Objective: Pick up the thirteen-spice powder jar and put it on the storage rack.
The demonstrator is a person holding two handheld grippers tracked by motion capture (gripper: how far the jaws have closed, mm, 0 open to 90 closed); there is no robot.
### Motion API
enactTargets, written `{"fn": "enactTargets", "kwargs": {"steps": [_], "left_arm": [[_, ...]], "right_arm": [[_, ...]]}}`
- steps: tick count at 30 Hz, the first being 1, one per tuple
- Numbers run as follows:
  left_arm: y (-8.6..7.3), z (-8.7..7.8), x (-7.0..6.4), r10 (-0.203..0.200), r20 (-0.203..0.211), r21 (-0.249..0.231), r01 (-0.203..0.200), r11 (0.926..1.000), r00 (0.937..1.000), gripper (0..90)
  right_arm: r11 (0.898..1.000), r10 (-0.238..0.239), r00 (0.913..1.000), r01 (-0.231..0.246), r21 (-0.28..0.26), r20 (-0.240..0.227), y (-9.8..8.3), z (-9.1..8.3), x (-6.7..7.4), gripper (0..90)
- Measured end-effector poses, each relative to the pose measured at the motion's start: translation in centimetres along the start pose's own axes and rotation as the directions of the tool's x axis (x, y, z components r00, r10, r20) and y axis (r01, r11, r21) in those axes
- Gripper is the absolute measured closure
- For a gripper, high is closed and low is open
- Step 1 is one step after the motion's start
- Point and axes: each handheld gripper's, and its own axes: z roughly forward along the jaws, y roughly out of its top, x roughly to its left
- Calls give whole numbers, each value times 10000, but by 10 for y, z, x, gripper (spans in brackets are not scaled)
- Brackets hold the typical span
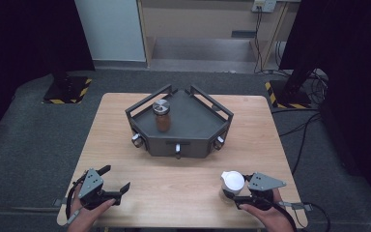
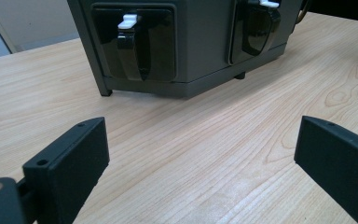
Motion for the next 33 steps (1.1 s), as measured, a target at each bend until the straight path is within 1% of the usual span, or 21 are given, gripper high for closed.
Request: {"fn": "enactTargets", "kwargs": {"steps": [3, 6, 13, 15, 22, 29, 33], "left_arm": [[1, 0, 0, 43, 5, 28, -43, 10000, 10000, 25], [1, 0, 0, 60, -1, 33, -60, 10000, 10000, 25], [0, 0, 0, 32, -27, 21, -32, 10000, 10000, 26], [1, 0, 0, 46, -25, 23, -46, 10000, 10000, 26], [1, 0, -1, 96, -28, 21, -95, 10000, 10000, 26], [2, 1, -1, 184, 29, 96, -184, 9998, 9998, 27], [3, 1, -1, 224, 37, 113, -225, 9997, 9997, 27]], "right_arm": [[10000, 31, 10000, -31, -13, 32, -1, 0, 1, 310], [9998, 195, 9998, -195, 22, 91, 0, -1, 1, 311], [9998, 194, 9996, -195, 62, 184, 2, 0, 4, 313], [9999, 114, 9997, -117, 124, 210, 3, 0, 5, 314], [9998, 71, 9989, -81, 204, 457, 6, 0, 9, 314], [9997, 250, 9985, -254, 73, 485, 8, -3, 8, 314], [9998, 161, 9986, -165, 63, 499, 12, -5, 7, 314]]}}
